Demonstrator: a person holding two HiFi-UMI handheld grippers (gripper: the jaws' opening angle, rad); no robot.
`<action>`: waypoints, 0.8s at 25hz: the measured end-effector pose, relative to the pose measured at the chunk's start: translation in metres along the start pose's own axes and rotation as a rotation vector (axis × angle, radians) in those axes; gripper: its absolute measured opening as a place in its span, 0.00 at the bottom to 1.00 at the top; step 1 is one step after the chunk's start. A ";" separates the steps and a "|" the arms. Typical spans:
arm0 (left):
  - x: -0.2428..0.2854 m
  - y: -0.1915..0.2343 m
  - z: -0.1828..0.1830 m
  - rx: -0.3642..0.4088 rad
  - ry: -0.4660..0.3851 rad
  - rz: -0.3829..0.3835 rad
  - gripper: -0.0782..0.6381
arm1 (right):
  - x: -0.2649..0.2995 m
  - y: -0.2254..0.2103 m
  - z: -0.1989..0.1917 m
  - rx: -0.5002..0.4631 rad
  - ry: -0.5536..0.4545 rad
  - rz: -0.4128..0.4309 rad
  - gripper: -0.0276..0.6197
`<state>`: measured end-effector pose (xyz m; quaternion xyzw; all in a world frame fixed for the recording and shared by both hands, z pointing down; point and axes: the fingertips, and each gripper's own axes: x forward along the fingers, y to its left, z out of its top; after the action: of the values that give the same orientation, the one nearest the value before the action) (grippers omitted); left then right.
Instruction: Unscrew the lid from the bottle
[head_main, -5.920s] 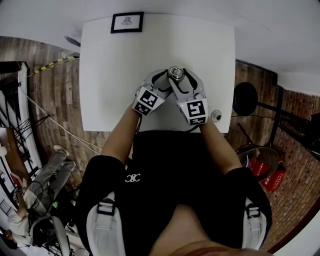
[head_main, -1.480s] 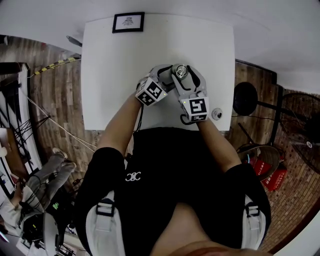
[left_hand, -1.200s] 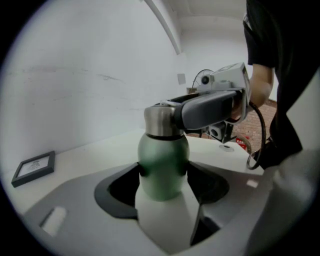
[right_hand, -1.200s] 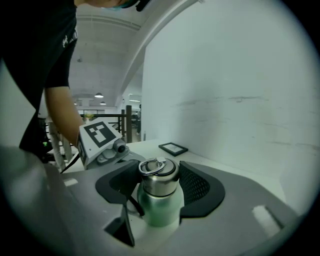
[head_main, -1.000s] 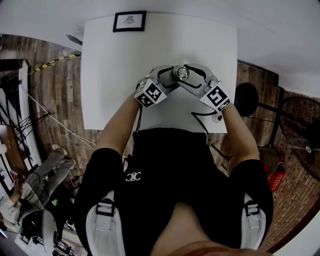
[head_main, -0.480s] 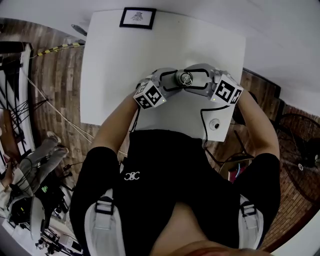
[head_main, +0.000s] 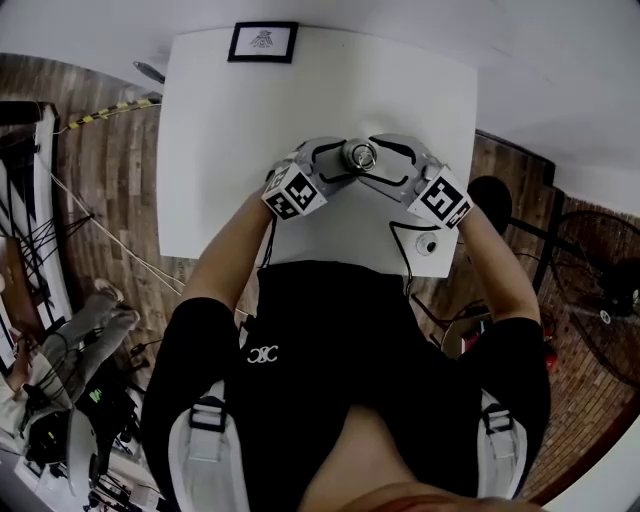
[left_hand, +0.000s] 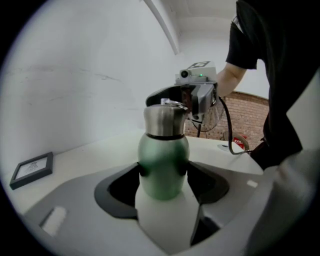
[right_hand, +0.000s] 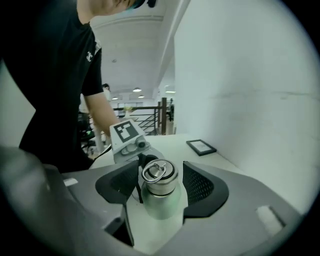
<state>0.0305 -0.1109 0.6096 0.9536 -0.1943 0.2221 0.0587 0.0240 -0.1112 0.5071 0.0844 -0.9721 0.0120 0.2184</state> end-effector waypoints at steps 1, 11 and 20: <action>0.001 0.001 -0.001 0.000 -0.001 0.002 0.60 | -0.004 -0.004 0.001 0.053 -0.038 -0.085 0.45; -0.001 -0.001 0.000 -0.011 0.000 0.024 0.60 | -0.007 0.006 -0.007 0.363 -0.199 -0.612 0.45; 0.004 0.000 -0.002 -0.026 0.004 0.043 0.60 | 0.001 -0.015 -0.013 0.331 -0.107 -0.821 0.42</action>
<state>0.0335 -0.1118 0.6132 0.9479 -0.2177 0.2225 0.0669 0.0309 -0.1251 0.5189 0.4978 -0.8529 0.0755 0.1380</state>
